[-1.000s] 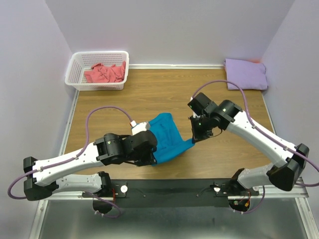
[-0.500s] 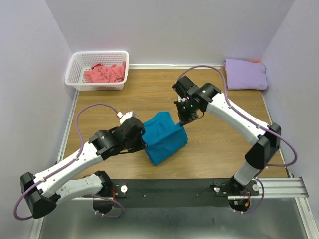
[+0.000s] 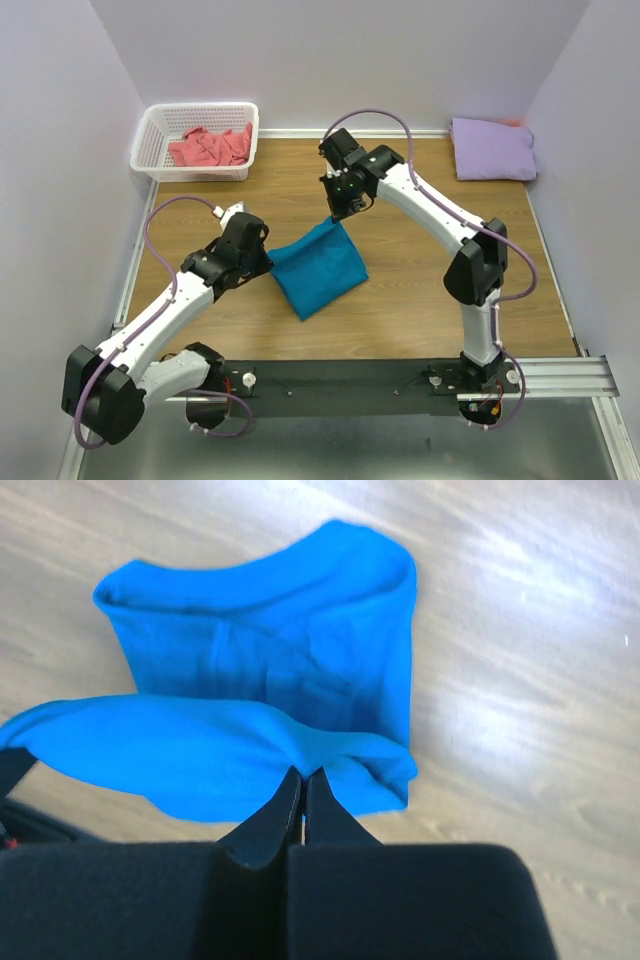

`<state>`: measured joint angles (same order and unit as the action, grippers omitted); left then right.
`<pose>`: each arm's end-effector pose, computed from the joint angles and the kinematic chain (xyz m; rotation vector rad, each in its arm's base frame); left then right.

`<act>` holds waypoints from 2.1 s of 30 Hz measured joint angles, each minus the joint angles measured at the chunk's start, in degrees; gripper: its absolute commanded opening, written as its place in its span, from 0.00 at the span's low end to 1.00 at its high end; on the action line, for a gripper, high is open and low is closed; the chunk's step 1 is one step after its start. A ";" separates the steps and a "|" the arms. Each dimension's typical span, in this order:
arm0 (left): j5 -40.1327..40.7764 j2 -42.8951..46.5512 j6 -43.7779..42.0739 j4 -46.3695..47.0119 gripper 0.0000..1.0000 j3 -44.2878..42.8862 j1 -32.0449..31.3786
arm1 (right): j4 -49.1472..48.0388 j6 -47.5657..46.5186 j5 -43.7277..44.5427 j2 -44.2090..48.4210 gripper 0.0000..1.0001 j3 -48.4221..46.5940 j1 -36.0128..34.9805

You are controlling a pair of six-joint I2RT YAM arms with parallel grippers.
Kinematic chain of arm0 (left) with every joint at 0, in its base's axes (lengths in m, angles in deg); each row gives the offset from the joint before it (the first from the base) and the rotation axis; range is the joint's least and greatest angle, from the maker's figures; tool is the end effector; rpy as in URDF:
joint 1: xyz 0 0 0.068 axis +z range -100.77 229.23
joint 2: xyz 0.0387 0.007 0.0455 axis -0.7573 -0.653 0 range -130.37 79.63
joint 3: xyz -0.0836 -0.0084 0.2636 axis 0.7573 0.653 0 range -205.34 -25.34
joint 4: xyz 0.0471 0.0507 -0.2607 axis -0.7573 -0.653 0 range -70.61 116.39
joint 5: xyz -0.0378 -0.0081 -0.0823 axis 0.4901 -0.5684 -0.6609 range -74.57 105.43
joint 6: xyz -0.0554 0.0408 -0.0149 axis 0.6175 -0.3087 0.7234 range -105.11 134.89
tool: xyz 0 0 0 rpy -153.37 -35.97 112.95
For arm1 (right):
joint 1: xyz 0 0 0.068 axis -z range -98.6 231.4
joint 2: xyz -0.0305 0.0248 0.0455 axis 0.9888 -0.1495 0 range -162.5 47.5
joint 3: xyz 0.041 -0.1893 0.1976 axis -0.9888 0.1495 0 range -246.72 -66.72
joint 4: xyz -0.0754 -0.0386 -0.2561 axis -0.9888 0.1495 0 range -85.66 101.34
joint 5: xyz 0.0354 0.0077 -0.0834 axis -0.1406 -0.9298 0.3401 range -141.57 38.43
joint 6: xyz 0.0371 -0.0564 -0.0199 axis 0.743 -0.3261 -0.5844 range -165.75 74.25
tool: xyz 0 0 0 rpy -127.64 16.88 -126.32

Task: Fold and stack the t-shirts
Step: Fold the tshirt

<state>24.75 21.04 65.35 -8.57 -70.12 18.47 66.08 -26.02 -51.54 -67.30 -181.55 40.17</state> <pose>0.2001 -0.1083 0.2414 -0.4946 2.4078 -0.4494 0.3374 0.2956 0.3010 -0.5026 2.6478 0.3437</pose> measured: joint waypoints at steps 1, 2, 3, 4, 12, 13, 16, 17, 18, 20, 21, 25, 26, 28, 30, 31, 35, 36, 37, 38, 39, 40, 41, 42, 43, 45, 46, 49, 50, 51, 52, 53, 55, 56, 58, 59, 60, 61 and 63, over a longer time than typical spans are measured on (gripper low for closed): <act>0.02 -0.55 -0.83 1.55 0.00 0.72 1.18 | -0.83 -0.35 -0.02 -1.16 0.01 -0.44 0.04; 0.00 -1.36 -1.60 2.86 0.00 1.38 2.19 | -1.38 -0.48 -0.02 -1.88 0.01 -0.61 0.09; 0.02 -1.95 -2.14 3.74 0.00 1.75 2.82 | -2.10 -0.61 -0.02 -2.64 0.01 -0.63 0.13; 0.04 -3.26 -2.84 5.27 0.00 2.21 3.69 | -3.02 -0.81 -0.02 -3.89 0.01 -0.68 0.24; 1.16 -10.99 -6.34 13.55 0.54 3.45 5.57 | -9.07 -1.64 0.35 -10.29 0.42 0.48 1.84; 1.75 -11.52 -6.69 13.94 0.65 3.43 5.64 | -9.62 -1.60 0.57 -10.38 0.45 0.79 1.99; 3.39 -11.52 -7.10 14.16 0.74 3.17 5.70 | -11.43 -1.29 1.44 -9.73 0.54 1.22 2.40; 3.87 -11.10 -7.34 14.08 0.74 2.91 5.75 | -12.04 -1.33 1.84 -9.33 0.54 1.49 2.47; 4.13 -10.62 -7.50 14.01 0.74 2.73 5.79 | -13.11 -1.33 2.21 -8.66 0.54 2.12 2.64; 4.42 -7.93 -7.85 13.90 0.74 2.01 5.90 | -15.04 -1.33 2.73 -5.64 0.54 5.07 3.10; 4.42 -7.15 -7.93 13.94 0.73 1.92 5.90 | -16.39 -1.33 2.69 -3.87 0.54 6.99 3.41; 3.04 -3.08 -9.07 16.44 0.68 2.27 5.88 | -24.02 -0.85 -2.78 4.66 0.52 16.87 6.19; 2.40 -2.73 -9.27 17.55 0.62 2.91 5.88 | -26.05 -0.55 -5.09 6.45 0.52 19.34 7.32; 0.85 -2.71 -9.88 20.44 0.60 4.83 5.88 | -31.23 -0.04 -11.17 8.68 0.50 24.44 10.08; -1.25 -2.71 -10.16 23.91 0.59 7.80 5.86 | -35.76 0.44 -16.63 8.74 0.50 27.98 12.00; -2.27 -2.93 -10.19 26.77 0.59 9.18 5.81 | -38.53 0.81 -20.04 8.35 0.50 29.77 12.59; -3.69 -6.03 -10.16 32.15 0.54 12.11 6.05 | -47.84 3.15 -31.54 4.68 0.49 33.35 12.57; -4.04 -7.43 -10.14 33.66 0.53 12.35 6.32 | -49.88 3.78 -33.42 3.50 0.50 33.48 12.46; -4.11 -8.22 -10.14 34.80 0.51 12.48 6.51 | -52.87 4.61 -36.06 1.79 0.49 33.53 12.33; -4.46 -10.05 -10.14 36.70 0.50 12.61 7.15 | -55.01 5.27 -37.73 0.48 0.49 33.55 12.20; -4.55 -11.54 -10.14 37.94 0.49 12.66 7.67 | -56.54 5.84 -38.91 -0.52 0.49 33.55 12.17; -4.66 -12.59 -10.14 38.77 0.47 12.66 7.96 | -59.19 6.73 -40.54 -1.79 0.49 33.55 12.15; -4.94 -14.84 -10.12 40.33 0.45 12.66 8.72 | -61.59 7.67 -42.05 -3.61 0.49 33.55 12.17; -5.07 -16.11 -10.12 41.16 0.44 12.66 9.11 | -62.66 8.24 -42.77 -4.39 0.49 33.55 12.20; -5.35 -18.23 -10.12 41.97 0.42 12.66 9.84 | -65.64 9.46 -44.00 -6.38 0.49 33.55 12.28; -5.95 -21.70 -10.21 43.25 0.38 12.46 10.97 | -70.42 11.89 -45.70 -9.57 0.48 33.55 12.50; -6.23 -23.89 -10.32 43.21 0.38 11.98 11.63 | -72.78 13.29 -46.38 -11.50 0.48 33.57 12.74; -7.06 -27.15 -10.47 43.39 0.37 9.29 12.59 | -76.74 16.15 -47.01 -15.65 0.48 34.10 13.90; -7.26 -28.09 -10.69 42.97 0.37 7.91 12.79 | -78.55 17.00 -47.93 -16.06 0.48 34.56 14.47; -7.48 -29.40 -10.99 42.62 0.37 6.23 13.00 | -79.32 17.27 -47.89 -16.00 0.48 34.93 14.75; -7.85 -30.93 -11.47 41.75 0.37 4.15 13.07 | -80.67 17.51 -47.63 -15.69 0.48 35.82 15.19; -8.24 -32.50 -11.85 41.53 0.37 2.08 13.09 | -81.46 17.68 -47.50 -15.41 0.48 36.63 15.56; -9.03 -34.91 -12.90 41.03 0.38 -1.20 13.14 | -82.34 17.84 -47.08 -14.49 0.48 38.32 16.20; -9.31 -35.67 -13.46 40.06 0.41 -2.64 13.14 | -82.62 17.84 -46.56 -13.94 0.48 39.10 16.46; -9.86 -37.48 -14.82 39.04 0.52 -6.19 13.14 | -82.73 17.77 -45.20 -11.63 0.49 41.94 17.42; -9.99 -37.70 -15.30 38.93 0.55 -7.10 13.14 | -82.42 17.70 -44.59 -10.51 0.49 42.95 17.79; -10.10 -37.73 -15.87 38.58 0.58 -8.00 13.14 | -81.40 17.44 -44.09 -9.07 0.49 43.98 18.12; -10.21 -37.53 -16.35 38.51 0.60 -8.74 13.14 | -81.02 17.40 -43.89 -8.24 0.49 44.37 18.18; -10.45 -35.91 -16.83 38.25 0.65 -8.92 13.11 | -79.97 17.35 -43.54 -4.57 0.49 45.70 18.84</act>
<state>14.31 -14.87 48.52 29.68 -79.04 31.58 -13.90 -8.67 -95.08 -71.87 -135.85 59.01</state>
